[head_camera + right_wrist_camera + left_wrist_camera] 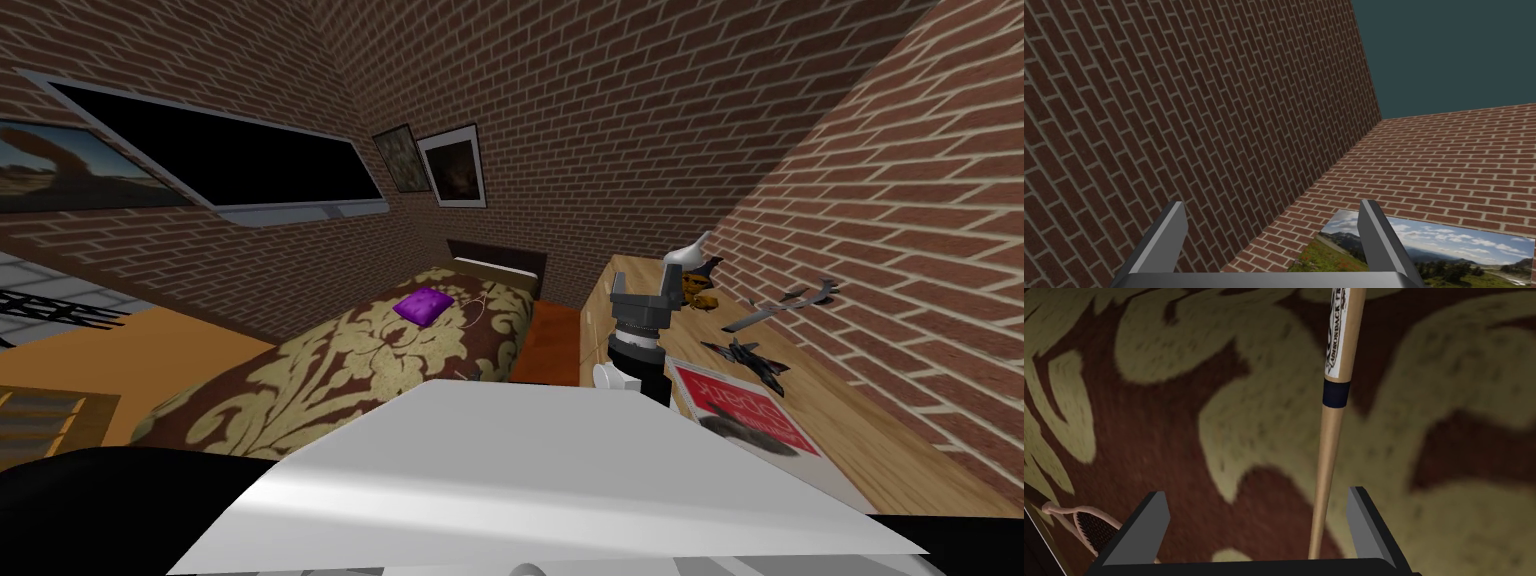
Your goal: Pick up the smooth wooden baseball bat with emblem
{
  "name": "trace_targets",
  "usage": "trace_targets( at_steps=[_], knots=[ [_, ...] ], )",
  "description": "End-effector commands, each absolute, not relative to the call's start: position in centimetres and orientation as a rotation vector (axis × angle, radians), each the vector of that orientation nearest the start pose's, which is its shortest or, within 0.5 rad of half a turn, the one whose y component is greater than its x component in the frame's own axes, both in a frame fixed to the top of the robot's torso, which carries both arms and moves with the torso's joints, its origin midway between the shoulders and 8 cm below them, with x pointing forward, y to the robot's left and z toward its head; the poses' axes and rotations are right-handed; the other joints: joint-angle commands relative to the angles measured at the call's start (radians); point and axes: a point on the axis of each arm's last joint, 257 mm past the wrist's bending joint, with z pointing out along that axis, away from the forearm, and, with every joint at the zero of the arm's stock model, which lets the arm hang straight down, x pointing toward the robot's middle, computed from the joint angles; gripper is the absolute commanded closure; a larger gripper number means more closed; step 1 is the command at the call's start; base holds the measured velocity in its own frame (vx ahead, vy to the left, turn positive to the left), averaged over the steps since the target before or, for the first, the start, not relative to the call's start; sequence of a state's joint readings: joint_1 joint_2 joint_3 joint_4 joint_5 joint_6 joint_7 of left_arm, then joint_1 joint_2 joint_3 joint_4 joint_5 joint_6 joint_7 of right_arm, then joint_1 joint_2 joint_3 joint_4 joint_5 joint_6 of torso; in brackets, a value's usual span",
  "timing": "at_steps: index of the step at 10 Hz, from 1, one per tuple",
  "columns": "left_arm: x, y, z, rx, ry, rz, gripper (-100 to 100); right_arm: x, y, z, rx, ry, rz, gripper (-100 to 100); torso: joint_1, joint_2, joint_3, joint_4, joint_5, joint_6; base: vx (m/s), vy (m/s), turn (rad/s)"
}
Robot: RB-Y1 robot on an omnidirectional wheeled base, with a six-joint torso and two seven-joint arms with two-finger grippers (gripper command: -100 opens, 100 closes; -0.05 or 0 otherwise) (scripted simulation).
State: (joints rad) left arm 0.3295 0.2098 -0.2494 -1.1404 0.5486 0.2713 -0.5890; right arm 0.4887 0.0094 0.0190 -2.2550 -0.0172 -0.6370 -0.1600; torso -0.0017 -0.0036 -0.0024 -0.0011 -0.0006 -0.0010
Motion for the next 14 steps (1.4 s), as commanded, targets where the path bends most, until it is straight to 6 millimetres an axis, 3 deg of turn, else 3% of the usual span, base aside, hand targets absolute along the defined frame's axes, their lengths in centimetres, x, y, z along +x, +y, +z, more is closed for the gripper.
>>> trace_targets(
  at_steps=[1, 2, 3, 5, 7, 8, 9, 10, 14],
  knots=[
    [21.1, 22.8, -61.8, -1.616, 2.271, -0.554, -100, 32.5, -27.2, 4.2, 0.629, 0.467, 1.512, 0, 0.0, 0.0, 0.0, 0.0, 0.0, 0.0, 0.051, -0.002, -0.061],
    [19.7, 22.6, -62.6, -1.633, 2.308, -0.535, -100, 32.5, -27.2, 4.2, 0.629, 0.467, 1.512, 0, 0.0, 0.001, 0.0, 0.0, 0.0, 0.0, 0.061, 0.013, -0.077],
    [19.7, 22.6, -62.6, -1.633, 2.308, -0.535, -100, 32.5, -27.2, 4.2, 0.629, 0.467, 1.512, 0, 0.0, 0.0, 0.0, 0.0, 0.0, 0.0, 0.043, 0.014, -0.028],
    [16.7, 22.1, -64.2, -1.672, 2.392, -0.491, -100, 32.5, -27.2, 4.2, 0.629, 0.467, 1.512, 0, 0.0, 0.002, 0.001, 0.0, 0.0, 0.0, 0.048, 0.014, -0.072],
    [15.6, 21.9, -64.7, -1.686, 2.422, -0.476, -100, 32.5, -27.2, 4.2, 0.629, 0.467, 1.512, 0, 0.001, 0.0, 0.0, 0.0, 0.0, 0.0, 0.061, 0.021, -0.049],
    [16.1, 21.7, -64.4, -1.682, 2.412, -0.482, -100, 32.5, -27.2, 4.2, 0.629, 0.467, 1.512, 0, 0.0, 0.001, 0.0, 0.0, 0.0, 0.0, 0.019, 0.003, -0.004],
    [16.0, 21.7, -64.4, -1.682, 2.415, -0.48, 0, 32.5, -27.2, 4.2, 0.629, 0.467, 1.512, 0, 0.0, 0.002, 0.001, 0.001, 0.0, 0.0, 0.0, 0.0, 0.0],
    [16.2, 21.0, -65.0, -1.696, 2.402, -0.477, -100, 32.5, -27.2, 4.2, 0.629, 0.467, 1.512, 0, -0.001, 0.004, 0.002, 0.001, 0.0, 0.0, 0.004, 0.033, -0.065],
    [16.4, 19.2, -66.0, -1.718, 2.383, -0.474, -100, 32.5, -27.2, 4.2, 0.629, 0.467, 1.512, 0, 0.003, 0.005, 0.003, 0.001, 0.001, 0.0, -0.007, 0.057, -0.05]
  ],
)
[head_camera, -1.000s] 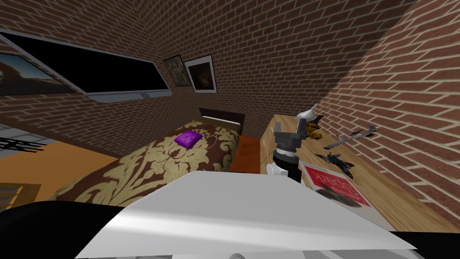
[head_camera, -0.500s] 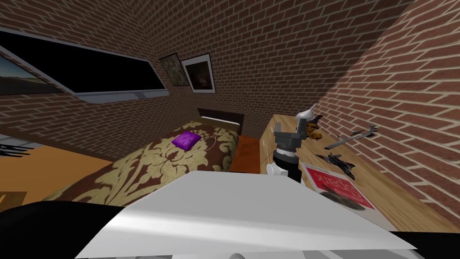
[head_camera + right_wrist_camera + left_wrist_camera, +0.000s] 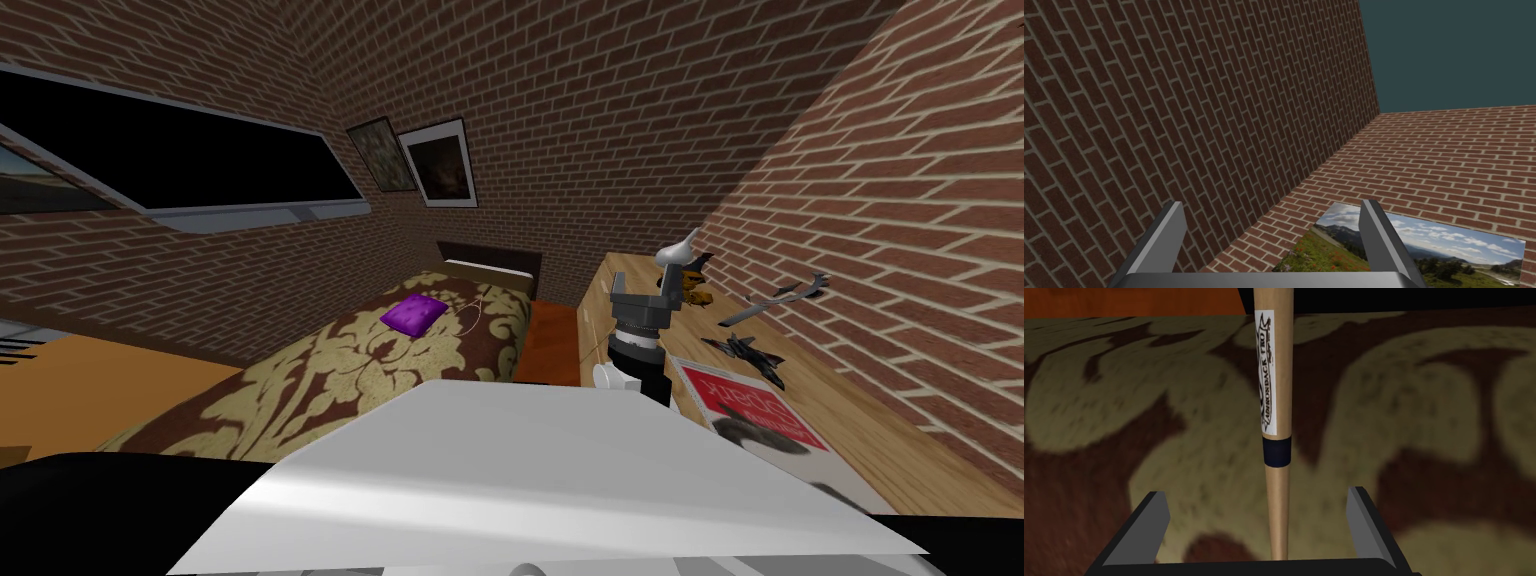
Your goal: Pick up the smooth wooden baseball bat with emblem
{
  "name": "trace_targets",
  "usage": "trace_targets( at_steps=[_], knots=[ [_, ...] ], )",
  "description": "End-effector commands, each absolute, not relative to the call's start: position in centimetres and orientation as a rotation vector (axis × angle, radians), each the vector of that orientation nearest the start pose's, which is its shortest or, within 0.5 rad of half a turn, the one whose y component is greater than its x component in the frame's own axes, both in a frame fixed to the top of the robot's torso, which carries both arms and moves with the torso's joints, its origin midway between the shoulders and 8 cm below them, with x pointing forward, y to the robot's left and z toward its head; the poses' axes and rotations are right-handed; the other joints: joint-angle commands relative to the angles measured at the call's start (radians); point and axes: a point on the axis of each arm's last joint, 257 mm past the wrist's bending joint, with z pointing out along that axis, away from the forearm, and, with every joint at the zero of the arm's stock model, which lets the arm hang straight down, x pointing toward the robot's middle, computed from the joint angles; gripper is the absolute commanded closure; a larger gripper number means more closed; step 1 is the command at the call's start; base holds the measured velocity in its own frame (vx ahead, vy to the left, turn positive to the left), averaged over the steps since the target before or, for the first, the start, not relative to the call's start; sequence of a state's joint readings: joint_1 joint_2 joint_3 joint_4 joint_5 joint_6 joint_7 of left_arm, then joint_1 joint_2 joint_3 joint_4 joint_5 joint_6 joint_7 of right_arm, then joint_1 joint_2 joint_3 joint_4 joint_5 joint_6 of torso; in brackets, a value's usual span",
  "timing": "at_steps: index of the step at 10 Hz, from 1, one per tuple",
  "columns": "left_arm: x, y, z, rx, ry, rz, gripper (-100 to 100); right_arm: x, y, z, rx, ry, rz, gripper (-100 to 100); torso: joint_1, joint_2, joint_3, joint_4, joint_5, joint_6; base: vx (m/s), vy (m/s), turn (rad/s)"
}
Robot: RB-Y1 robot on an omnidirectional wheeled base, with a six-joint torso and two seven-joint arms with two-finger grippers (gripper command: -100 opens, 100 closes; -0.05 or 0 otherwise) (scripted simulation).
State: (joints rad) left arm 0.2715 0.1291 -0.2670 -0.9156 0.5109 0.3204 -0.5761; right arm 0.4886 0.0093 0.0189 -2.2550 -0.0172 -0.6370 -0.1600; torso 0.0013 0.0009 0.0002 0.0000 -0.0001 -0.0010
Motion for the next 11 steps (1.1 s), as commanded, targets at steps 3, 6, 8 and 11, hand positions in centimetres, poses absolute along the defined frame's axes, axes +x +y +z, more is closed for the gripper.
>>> trace_targets(
  at_steps=[3, 6, 8, 11],
  knots=[
    [16.6, 17.7, -66.6, -1.73, 2.373, -0.477, -100, 32.5, -27.2, 4.2, 0.629, 0.467, 1.512, 0, -0.001, 0.0, 0.0, 0.0, 0.0, 0.0, -0.007, 0.049, -0.048],
    [16.6, 17.5, -66.8, -1.731, 2.372, -0.477, 100, 32.5, -27.2, 4.2, 0.629, 0.467, 1.512, 0, -0.002, 0.0, 0.0, 0.0, 0.0, 0.0, -0.003, 0.024, -0.019],
    [16.5, 17.6, -66.8, -1.733, 2.373, -0.475, 100, 32.5, -27.2, 4.2, 0.629, 0.467, 1.512, 0, -0.004, -0.001, 0.0, 0.0, 0.0, 0.0, 0.0, 0.0, 0.0],
    [16.7, 17.5, -66.7, -1.73, 2.37, -0.481, 0, 32.5, -27.2, 4.2, 0.629, 0.467, 1.512, 0, 0.0, -0.005, -0.003, -0.002, 0.003, 0.001, 0.0, 0.0, 0.0]
  ],
)
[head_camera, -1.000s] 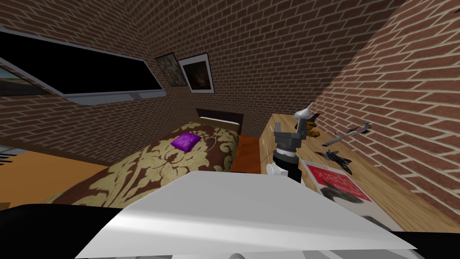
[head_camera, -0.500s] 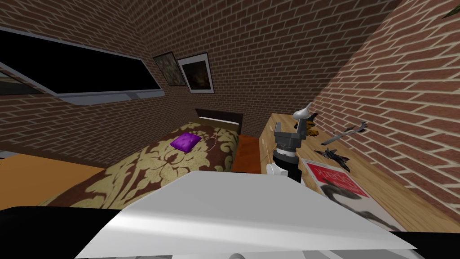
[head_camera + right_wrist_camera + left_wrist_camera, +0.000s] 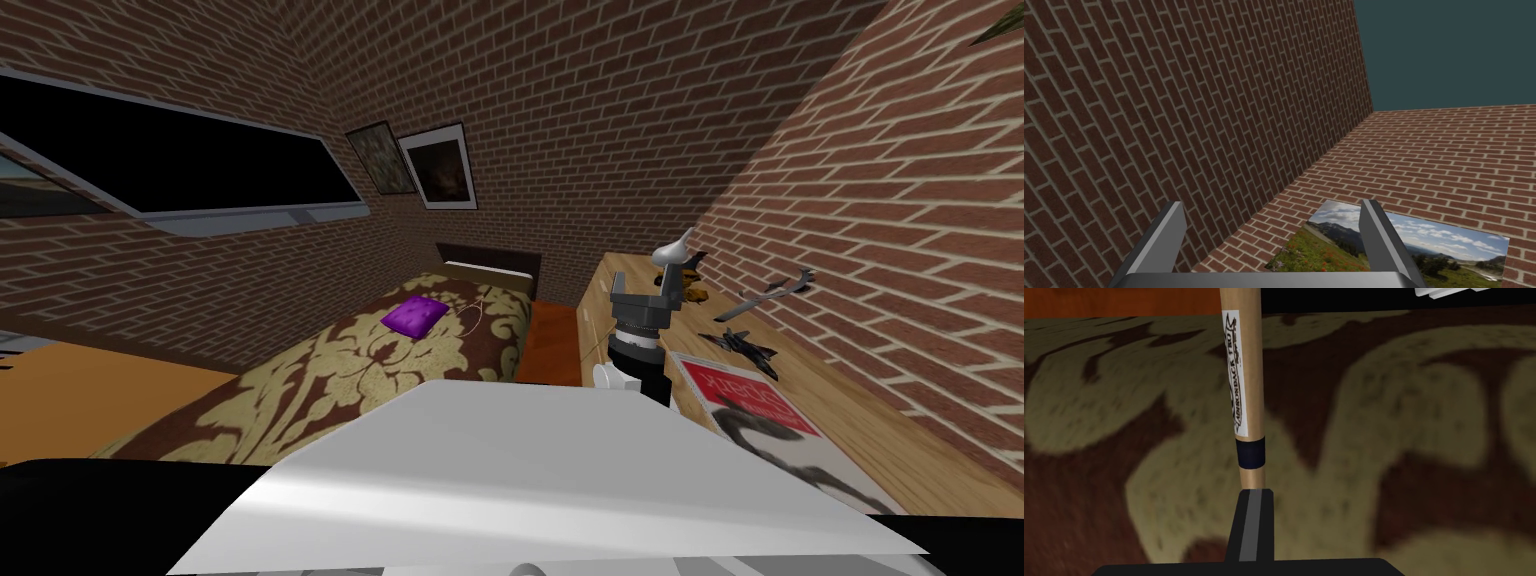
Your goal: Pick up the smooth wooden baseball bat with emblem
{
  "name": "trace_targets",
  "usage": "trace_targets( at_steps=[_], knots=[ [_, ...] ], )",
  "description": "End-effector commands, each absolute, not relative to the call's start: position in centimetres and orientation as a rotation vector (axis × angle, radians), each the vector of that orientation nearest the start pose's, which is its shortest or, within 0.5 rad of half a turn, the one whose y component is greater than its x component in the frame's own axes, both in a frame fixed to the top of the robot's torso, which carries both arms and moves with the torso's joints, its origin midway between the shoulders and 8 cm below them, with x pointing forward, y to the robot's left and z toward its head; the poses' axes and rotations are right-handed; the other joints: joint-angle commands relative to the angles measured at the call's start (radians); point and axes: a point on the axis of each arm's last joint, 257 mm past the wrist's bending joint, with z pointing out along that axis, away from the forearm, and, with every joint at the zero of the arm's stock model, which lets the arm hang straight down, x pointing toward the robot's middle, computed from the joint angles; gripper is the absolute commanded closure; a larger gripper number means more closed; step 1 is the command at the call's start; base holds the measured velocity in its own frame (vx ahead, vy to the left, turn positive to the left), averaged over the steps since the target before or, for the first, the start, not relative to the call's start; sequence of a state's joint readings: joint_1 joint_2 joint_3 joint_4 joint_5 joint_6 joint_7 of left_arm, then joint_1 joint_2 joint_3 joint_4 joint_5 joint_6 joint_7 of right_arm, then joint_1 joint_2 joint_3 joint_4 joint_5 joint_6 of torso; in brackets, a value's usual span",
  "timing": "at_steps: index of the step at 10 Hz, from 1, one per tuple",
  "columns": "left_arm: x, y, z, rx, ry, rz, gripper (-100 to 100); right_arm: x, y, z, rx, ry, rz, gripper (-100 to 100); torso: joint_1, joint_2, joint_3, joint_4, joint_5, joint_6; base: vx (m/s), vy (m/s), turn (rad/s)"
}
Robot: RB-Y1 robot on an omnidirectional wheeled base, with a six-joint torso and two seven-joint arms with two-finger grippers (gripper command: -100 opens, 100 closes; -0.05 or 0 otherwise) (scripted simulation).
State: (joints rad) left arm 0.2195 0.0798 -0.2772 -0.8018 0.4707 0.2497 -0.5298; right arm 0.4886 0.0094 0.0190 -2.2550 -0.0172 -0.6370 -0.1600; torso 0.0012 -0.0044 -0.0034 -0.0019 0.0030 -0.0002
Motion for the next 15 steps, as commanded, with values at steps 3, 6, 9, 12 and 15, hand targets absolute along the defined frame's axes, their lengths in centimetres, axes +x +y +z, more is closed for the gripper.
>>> trace_targets(
  at_steps=[3, 6, 9, 12, 15],
  knots=[
    [16.7, 19.6, -66.6, -1.731, 2.396, -0.438, -100, 32.5, -27.2, 4.2, 0.63, 0.467, 1.512, 0, -0.004, 0.0, 0.0, 0.0, -0.001, 0.0, -0.001, -0.062, 0.02],
    [16.8, 20.3, -66.3, -1.743, 2.415, -0.42, -100, 32.5, -27.2, 4.2, 0.63, 0.467, 1.512, 0, -0.005, -0.001, 0.0, 0.0, -0.001, 0.0, 0.001, -0.083, 0.017],
    [16.8, 21.7, -66.1, -1.745, 2.432, -0.39, -100, 32.5, -27.2, 4.2, 0.63, 0.467, 1.512, 0, -0.004, -0.001, -0.001, 0.0, -0.001, 0.0, 0.003, -0.06, 0.015],
    [16.8, 23.3, -65.8, -1.753, 2.453, -0.351, -100, 32.5, -27.2, 4.2, 0.63, 0.467, 1.512, 0, -0.005, 0.0, 0.0, 0.0, -0.001, 0.0, -0.007, -0.079, 0.02],
    [16.7, 23.6, -65.7, -1.755, 2.455, -0.345, 0, 32.5, -27.2, 4.2, 0.629, 0.467, 1.512, 0, -0.003, 0.0, 0.0, 0.0, -0.001, 0.0, -0.002, -0.043, 0.01]
  ],
)
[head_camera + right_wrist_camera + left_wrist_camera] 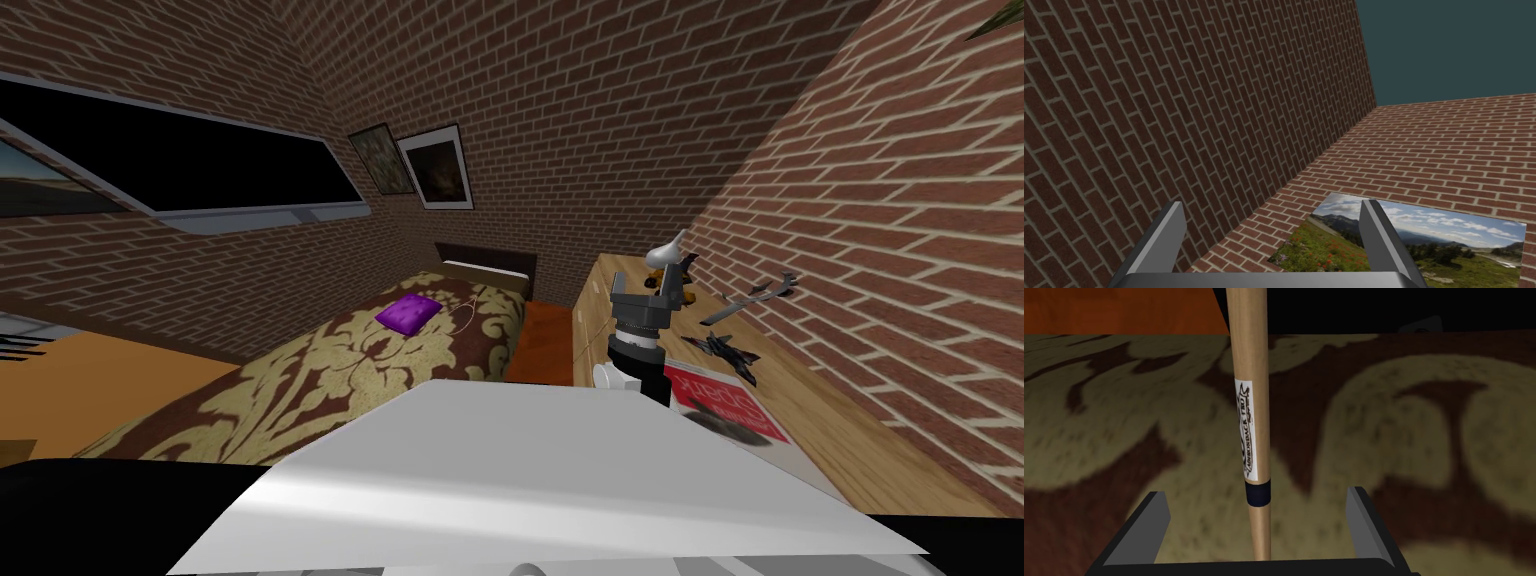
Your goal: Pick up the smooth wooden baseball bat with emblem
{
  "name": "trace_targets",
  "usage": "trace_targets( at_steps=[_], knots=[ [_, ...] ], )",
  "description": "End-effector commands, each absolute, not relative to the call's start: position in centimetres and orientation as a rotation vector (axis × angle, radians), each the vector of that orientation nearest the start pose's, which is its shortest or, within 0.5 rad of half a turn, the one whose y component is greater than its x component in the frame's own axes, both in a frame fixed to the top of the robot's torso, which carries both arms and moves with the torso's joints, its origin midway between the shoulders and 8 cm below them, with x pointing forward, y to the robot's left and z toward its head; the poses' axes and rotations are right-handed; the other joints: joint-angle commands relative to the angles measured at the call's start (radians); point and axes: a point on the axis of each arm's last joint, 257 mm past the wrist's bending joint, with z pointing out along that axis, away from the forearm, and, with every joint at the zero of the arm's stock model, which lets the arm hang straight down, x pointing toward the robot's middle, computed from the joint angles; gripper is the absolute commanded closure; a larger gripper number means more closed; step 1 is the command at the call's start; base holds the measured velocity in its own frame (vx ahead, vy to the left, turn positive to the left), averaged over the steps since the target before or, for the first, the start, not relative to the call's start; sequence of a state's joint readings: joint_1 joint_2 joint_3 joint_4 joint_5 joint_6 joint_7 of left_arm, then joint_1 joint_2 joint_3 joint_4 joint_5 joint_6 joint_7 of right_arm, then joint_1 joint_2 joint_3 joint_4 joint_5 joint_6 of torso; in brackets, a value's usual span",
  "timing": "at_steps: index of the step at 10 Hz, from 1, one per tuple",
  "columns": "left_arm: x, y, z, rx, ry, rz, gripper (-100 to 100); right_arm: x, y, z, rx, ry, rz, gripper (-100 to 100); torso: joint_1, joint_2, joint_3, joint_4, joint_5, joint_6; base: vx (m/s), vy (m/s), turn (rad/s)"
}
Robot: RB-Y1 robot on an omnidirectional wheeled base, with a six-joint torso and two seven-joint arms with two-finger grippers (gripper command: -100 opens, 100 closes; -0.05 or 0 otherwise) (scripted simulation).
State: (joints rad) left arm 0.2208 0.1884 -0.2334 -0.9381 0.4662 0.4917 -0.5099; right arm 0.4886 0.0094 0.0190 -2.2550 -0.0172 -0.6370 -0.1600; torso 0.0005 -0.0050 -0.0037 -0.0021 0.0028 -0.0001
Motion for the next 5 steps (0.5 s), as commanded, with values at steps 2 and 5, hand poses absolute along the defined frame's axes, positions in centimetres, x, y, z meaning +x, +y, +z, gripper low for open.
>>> trace_targets(
  at_steps=[2, 5],
  knots=[
    [16.5, 22.6, -66.4, -1.77, 2.437, -0.342, -100, 32.5, -27.2, 4.2, 0.629, 0.467, 1.512, 0, 0.002, 0.0, 0.0, 0.0, 0.0, 0.0, 0.001, 0.036, -0.054],
    [16.2, 21.2, -67.3, -1.785, 2.418, -0.342, -100, 32.5, -27.2, 4.2, 0.629, 0.467, 1.512, 0, 0.005, -0.001, 0.0, 0.0, 0.001, 0.0, 0.01, 0.059, -0.055]
  ],
)
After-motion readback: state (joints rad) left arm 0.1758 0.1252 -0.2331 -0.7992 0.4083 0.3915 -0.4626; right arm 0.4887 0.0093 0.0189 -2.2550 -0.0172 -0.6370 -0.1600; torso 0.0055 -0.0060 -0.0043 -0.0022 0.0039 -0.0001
